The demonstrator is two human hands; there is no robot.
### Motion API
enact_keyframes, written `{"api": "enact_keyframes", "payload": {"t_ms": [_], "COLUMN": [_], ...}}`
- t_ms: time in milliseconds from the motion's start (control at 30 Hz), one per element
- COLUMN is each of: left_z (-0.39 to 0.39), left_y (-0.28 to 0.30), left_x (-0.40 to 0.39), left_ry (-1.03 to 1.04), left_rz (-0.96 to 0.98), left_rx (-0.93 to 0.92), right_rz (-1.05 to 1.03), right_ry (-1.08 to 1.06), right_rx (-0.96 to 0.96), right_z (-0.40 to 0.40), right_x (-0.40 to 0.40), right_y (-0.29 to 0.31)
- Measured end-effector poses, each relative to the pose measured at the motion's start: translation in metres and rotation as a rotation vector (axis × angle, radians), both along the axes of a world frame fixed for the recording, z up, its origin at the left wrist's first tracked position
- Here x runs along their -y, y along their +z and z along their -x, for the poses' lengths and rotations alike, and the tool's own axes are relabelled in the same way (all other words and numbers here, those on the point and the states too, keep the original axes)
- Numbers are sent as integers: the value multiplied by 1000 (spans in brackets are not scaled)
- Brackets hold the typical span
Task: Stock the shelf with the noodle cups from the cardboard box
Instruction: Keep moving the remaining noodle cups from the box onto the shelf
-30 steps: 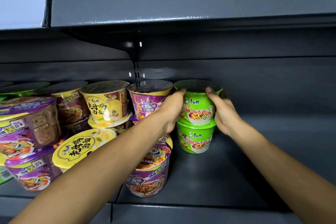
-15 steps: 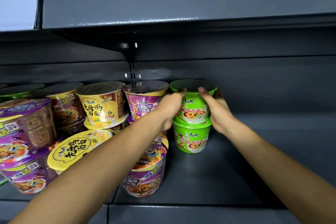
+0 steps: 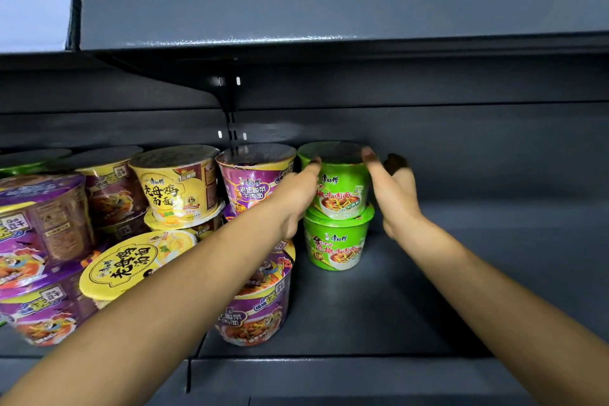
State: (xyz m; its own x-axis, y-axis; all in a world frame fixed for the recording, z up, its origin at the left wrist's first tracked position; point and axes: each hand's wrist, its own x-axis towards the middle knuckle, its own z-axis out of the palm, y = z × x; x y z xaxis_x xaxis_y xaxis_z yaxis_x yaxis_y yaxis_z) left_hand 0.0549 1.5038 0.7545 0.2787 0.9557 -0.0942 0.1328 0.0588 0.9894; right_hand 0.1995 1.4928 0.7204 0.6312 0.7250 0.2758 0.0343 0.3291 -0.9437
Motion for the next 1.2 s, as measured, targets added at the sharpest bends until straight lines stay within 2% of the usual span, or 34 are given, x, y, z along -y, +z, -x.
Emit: {"api": "enact_keyframes", "payload": {"t_ms": [133,300,433,600,833,1033,1200], "left_z": [6,27,62,132,260,377,465], "left_y": [12,29,37,36,7,-45,-129], "left_x": [19,45,56,67,93,130,157], "left_ry": [-50,-59,-59,72,281,426,564], "left_rz": [21,-25,-83,-137,-60,82,327], "left_rx": [32,85,99,132,116,83,4], "right_rz": [-11,-78,-156,-137,-85,84,302], "right_ry": [-142,-90,171,444,782,1080,1298], "right_rx": [147,273,293,321,417,477,561], "right_z": [17,64,115,187,305,423,512], "right_x": [16,44,64,64,77,99,117], "right_y": [12,32,41,39,19,-37,-125]}}
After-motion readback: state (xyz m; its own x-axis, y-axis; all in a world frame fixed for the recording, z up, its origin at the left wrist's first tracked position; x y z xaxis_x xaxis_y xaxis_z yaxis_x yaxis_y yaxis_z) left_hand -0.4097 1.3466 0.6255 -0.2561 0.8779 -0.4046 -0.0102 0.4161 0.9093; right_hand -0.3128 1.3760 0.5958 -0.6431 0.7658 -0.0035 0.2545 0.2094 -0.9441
